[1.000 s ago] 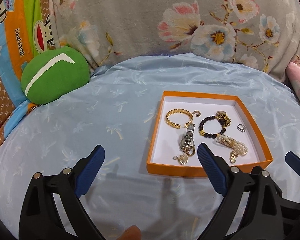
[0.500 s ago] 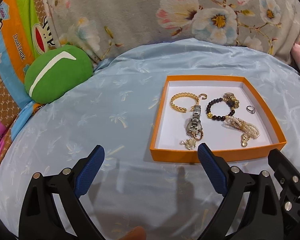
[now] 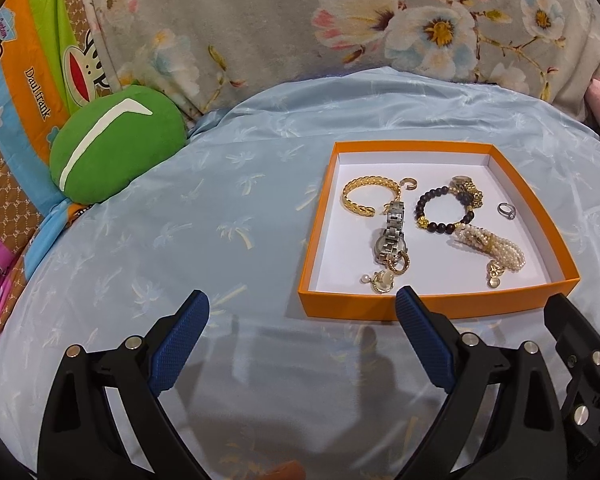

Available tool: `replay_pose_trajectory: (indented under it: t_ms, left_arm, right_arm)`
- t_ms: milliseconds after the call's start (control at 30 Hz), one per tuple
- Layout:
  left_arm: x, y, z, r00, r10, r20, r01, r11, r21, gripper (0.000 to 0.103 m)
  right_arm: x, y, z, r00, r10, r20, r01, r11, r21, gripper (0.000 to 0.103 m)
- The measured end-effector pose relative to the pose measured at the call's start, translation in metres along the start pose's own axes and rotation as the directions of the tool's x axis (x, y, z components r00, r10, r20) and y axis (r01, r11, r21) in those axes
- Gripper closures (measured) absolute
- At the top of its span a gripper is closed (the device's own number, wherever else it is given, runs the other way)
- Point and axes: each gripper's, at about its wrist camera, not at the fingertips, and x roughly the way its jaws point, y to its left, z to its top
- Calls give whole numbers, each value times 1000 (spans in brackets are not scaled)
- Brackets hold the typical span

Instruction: Organize jewelry

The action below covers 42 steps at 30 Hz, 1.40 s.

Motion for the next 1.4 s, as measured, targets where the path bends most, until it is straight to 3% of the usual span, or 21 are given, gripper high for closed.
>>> replay_pose_trajectory:
  t_ms: [1400]
  left_arm:
    - [2,3,-1,1000,11,-4,-11,1000,5,11]
  right_arm:
    - [-1,0,1,1000,-12,9,12,1000,-9,17]
